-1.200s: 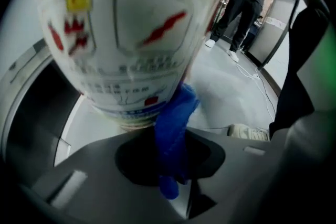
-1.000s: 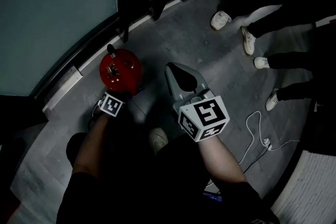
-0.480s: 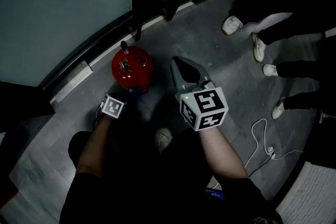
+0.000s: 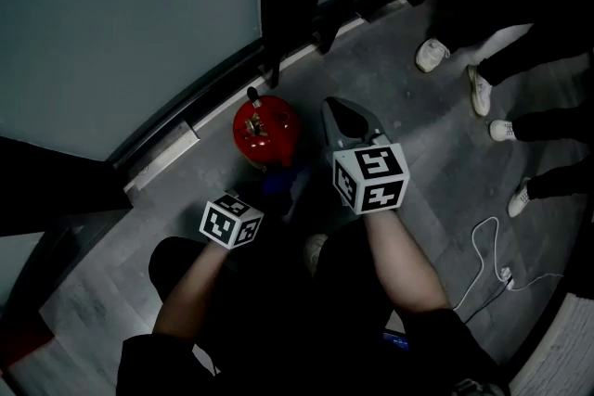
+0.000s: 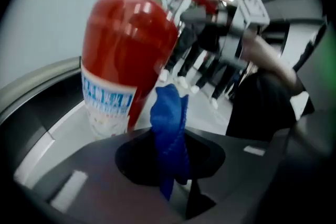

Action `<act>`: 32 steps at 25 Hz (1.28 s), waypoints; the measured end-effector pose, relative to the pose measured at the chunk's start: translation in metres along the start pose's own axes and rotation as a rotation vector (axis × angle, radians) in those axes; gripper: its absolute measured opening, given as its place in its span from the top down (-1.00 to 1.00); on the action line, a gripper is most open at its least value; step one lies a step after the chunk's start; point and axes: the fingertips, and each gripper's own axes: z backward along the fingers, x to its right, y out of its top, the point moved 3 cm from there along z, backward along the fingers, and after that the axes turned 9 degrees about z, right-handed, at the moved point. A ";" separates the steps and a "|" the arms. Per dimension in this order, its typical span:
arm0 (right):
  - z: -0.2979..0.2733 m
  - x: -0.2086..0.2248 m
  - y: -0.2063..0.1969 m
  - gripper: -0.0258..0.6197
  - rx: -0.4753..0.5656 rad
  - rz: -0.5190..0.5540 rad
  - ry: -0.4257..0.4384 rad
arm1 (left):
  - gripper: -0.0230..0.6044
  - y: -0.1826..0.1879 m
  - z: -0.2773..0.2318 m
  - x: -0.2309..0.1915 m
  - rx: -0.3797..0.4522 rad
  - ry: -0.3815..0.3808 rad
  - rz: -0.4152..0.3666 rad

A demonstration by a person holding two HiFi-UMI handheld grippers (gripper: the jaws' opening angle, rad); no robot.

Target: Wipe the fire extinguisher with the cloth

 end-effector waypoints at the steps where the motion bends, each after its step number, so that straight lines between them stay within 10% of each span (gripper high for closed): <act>1: 0.001 0.003 0.001 0.89 0.007 -0.010 -0.014 | 0.62 0.013 0.007 0.009 0.037 -0.016 0.014; 8: 0.008 0.014 0.006 0.89 0.029 -0.031 -0.058 | 0.62 0.078 0.029 0.055 0.173 -0.063 -0.053; 12: 0.011 0.020 0.003 0.89 0.028 -0.052 -0.070 | 0.62 0.094 0.027 0.048 0.252 -0.077 0.119; 32: 0.025 0.017 0.005 0.89 0.082 -0.125 -0.005 | 0.62 0.026 -0.051 -0.017 0.183 0.039 0.317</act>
